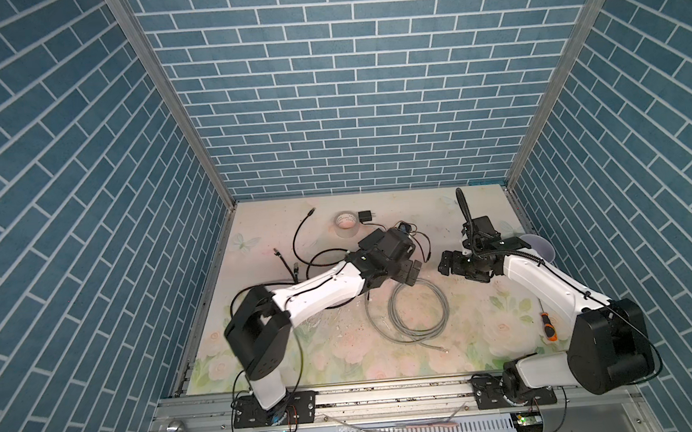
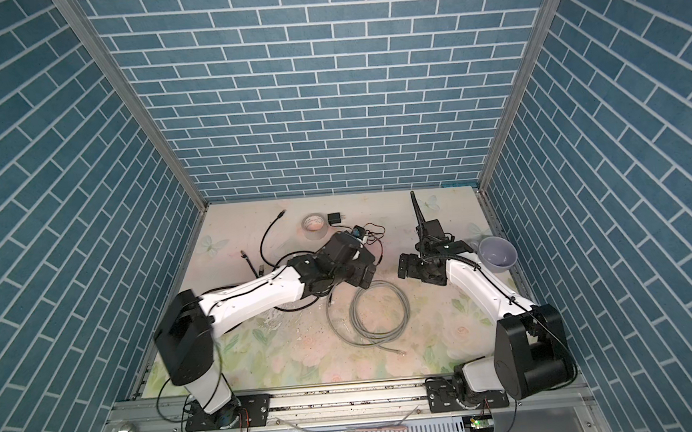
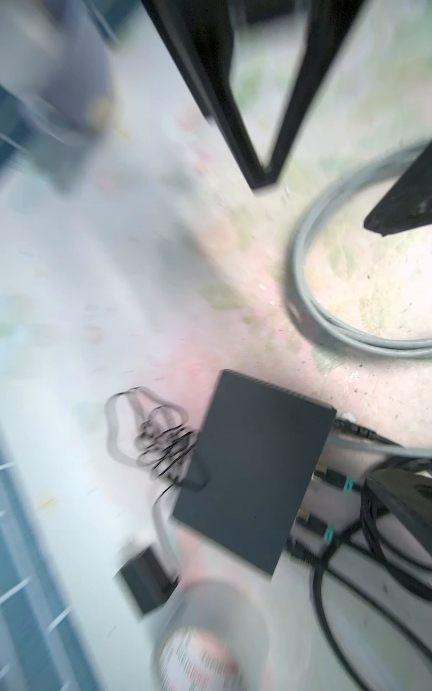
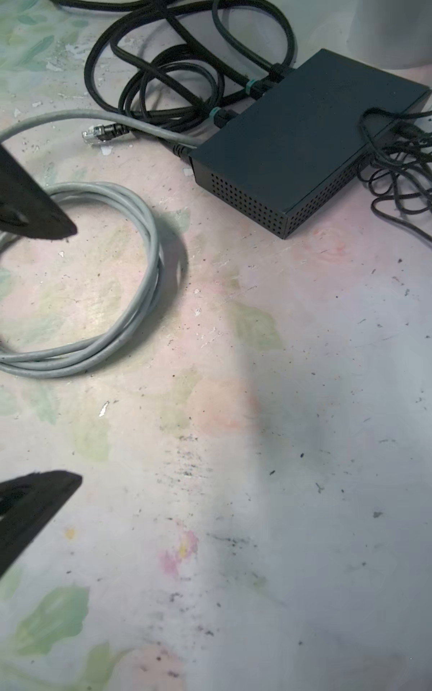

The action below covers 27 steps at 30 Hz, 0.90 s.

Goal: Insert the plug into the switch port

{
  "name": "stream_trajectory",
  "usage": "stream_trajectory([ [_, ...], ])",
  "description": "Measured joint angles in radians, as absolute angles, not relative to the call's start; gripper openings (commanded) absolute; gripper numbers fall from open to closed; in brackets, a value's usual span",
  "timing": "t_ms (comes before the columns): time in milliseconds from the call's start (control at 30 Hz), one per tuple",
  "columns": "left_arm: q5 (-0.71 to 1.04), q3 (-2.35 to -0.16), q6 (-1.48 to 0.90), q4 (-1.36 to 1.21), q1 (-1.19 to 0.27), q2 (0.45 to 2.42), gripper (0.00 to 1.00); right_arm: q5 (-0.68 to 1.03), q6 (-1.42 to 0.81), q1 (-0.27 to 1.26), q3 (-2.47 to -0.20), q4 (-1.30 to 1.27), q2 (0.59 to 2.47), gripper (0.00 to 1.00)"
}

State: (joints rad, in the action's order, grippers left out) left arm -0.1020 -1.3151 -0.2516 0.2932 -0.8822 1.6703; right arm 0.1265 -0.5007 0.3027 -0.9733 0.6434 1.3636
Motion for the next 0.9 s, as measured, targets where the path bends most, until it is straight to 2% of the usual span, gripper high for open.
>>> stream_trajectory([
  [200, -0.082, -1.183, -0.227, 0.286, -0.692, 1.479, 1.00, 0.045, -0.492, 0.301, -0.971, 0.650, 1.295, 0.98],
  [433, -0.138, -1.000, -0.184, 0.303, -0.472, 1.292, 1.00, -0.035, -0.452, 0.293, -0.902, 0.604, 1.183, 0.98],
  [633, -0.158, -0.736, -0.043, 0.134, -0.259, 1.126, 1.00, -0.112, -0.392, 0.285, -0.790, 0.499, 1.081, 0.98],
  [733, -0.136, -0.603, 0.026, 0.043, -0.185, 1.127, 1.00, -0.142, -0.357, 0.283, -0.731, 0.409, 1.050, 0.98],
  [900, -0.130, -0.496, 0.070, -0.195, -0.123, 1.275, 1.00, -0.199, -0.289, 0.271, -0.667, 0.240, 1.082, 0.98],
])
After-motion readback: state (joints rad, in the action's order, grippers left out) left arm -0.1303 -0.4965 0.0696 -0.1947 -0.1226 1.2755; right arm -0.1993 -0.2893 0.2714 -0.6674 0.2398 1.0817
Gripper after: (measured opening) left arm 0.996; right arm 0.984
